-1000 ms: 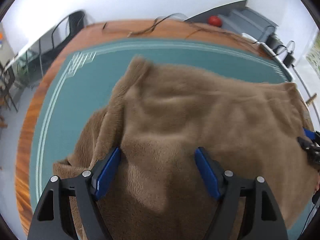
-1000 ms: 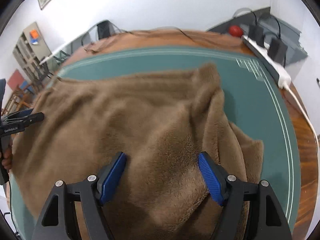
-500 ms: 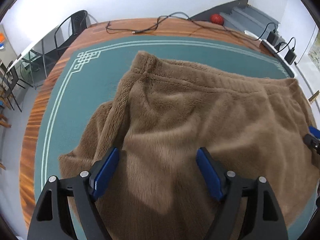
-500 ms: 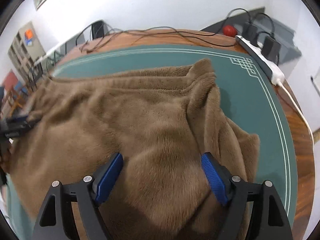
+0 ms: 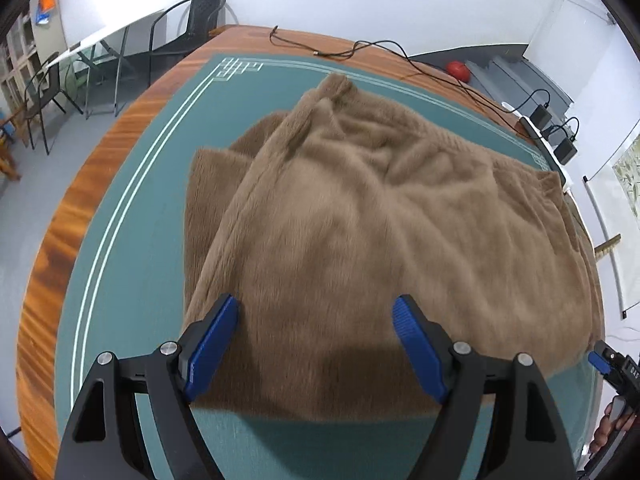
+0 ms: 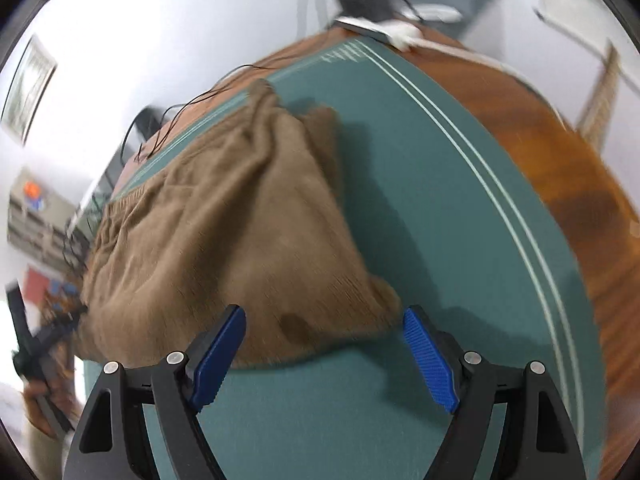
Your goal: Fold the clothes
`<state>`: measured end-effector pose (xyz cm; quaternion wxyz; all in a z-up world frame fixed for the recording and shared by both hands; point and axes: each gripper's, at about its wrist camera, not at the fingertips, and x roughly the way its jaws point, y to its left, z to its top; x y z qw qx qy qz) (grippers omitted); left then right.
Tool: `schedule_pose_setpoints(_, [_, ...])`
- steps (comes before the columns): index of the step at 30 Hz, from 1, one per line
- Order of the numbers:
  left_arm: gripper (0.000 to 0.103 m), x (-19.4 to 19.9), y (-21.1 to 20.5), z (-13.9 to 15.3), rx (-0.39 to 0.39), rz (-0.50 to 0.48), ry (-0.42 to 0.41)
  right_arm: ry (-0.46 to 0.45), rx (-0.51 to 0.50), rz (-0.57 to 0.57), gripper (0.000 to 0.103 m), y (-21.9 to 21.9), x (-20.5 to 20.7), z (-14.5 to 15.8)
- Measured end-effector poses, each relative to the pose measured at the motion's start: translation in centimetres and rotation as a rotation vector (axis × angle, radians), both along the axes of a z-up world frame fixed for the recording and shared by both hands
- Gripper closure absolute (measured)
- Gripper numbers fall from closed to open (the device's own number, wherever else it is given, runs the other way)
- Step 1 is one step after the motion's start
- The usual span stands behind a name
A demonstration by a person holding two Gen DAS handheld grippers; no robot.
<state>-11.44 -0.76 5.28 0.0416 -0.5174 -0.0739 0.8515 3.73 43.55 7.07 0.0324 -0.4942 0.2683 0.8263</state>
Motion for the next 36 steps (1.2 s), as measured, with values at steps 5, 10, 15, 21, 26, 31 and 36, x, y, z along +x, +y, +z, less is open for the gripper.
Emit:
schedule_pose_setpoints(5, [0.02, 0.6, 0.3, 0.0, -0.019, 0.0, 0.002, 0.009, -0.197, -0.082, 0.02, 0.9, 0.9, -1.7])
schedule_pose_setpoints(10, [0.02, 0.6, 0.0, -0.2, -0.003, 0.021, 0.002, 0.071, -0.3, -0.126, 0.02, 0.1, -0.3, -2.2])
schedule_pose_setpoints(15, [0.02, 0.8, 0.0, -0.6, -0.003, 0.004, 0.0, 0.117, -0.28, -0.169, 0.02, -1.3, -2.0, -2.1])
schedule_pose_setpoints(21, [0.018, 0.5, -0.1, -1.1, 0.018, 0.004, -0.004, 0.143, -0.224, -0.212, 0.02, -2.8, -3.2, -1.7])
schedule_pose_setpoints(26, [0.016, 0.3, -0.2, -1.4, 0.033, -0.003, -0.002, 0.113, -0.328, -0.196, 0.034, -3.4, -3.4, -2.5])
schedule_pose_setpoints(31, [0.016, 0.5, -0.3, -1.3, 0.038, -0.004, -0.002, 0.129, -0.329, -0.217, 0.034, -3.5, -3.5, -2.6])
schedule_pose_setpoints(36, [0.016, 1.4, -0.5, -0.5, 0.042, 0.03, 0.002, 0.151, -0.305, -0.208, 0.034, -3.6, -4.2, -2.6])
